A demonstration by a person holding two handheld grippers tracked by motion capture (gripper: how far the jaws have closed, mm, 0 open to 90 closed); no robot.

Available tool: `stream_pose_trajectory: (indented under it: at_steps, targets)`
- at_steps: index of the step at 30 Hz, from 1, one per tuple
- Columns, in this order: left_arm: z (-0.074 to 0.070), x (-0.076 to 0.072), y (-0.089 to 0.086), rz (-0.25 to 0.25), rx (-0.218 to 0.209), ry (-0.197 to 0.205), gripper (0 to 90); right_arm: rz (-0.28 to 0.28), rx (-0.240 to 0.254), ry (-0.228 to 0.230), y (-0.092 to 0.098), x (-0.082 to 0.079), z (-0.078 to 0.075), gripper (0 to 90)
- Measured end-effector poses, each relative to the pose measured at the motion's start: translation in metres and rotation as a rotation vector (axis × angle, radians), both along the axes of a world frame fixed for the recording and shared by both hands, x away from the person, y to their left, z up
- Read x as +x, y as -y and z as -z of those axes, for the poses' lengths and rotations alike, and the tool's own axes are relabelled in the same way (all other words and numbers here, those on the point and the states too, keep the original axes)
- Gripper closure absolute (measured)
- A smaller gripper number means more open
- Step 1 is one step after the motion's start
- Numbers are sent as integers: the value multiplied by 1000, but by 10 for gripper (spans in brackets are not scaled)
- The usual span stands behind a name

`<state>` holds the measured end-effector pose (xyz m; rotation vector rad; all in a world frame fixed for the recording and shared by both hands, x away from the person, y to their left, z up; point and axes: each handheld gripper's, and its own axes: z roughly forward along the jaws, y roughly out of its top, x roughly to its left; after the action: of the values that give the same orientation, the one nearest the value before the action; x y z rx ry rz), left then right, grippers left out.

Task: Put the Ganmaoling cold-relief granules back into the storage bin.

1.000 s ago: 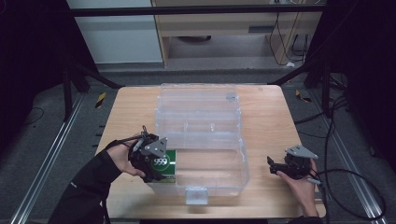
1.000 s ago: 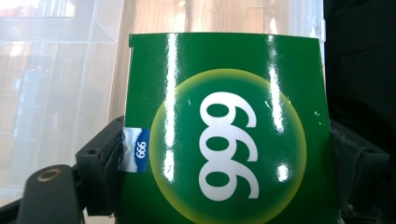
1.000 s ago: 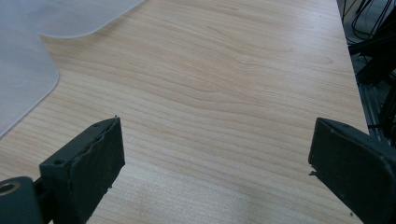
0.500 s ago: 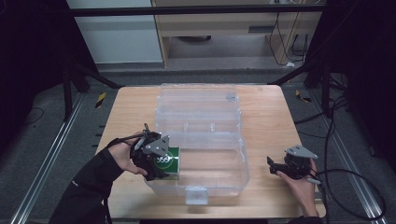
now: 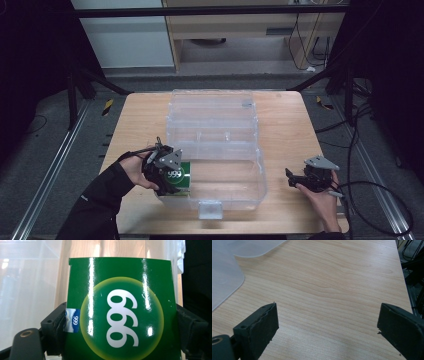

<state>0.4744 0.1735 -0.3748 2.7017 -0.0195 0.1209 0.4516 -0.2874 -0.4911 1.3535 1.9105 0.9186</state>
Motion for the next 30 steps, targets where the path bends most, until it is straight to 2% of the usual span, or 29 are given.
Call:
stream_pose_trajectory:
  at_steps: [2,7,13,14,19,22,23,26,27,29,30]
  targets:
    - [5,1,0,2,13,-4,151,-1,-2,0,0,0,0,40]
    - [12,1,0,-7,9,-13,150,-1,-2,-1,0,0,0,39]
    - [20,4,1,0,34,-18,148,-3,-2,-5,0,0,0,38]
    - [21,4,1,-7,27,-23,147,-3,-2,-5,0,0,0,38]
    - [23,5,0,-3,33,-24,141,-5,-4,-5,0,0,1,37]
    - [22,4,0,-14,24,-24,137,-6,-6,-5,0,0,1,36]
    - [20,4,0,-9,36,-15,134,-6,-6,-6,0,0,1,36]
    - [15,3,-2,-23,-1,-15,131,-7,-4,-7,-1,0,1,35]
    - [15,3,-2,-23,-1,-15,132,-7,-4,-7,-1,0,1,35]
    - [3,1,-4,-28,-32,6,135,-6,-6,-7,0,0,1,35]
    - [-2,0,-6,-38,-26,10,137,-6,-5,-7,0,0,1,35]
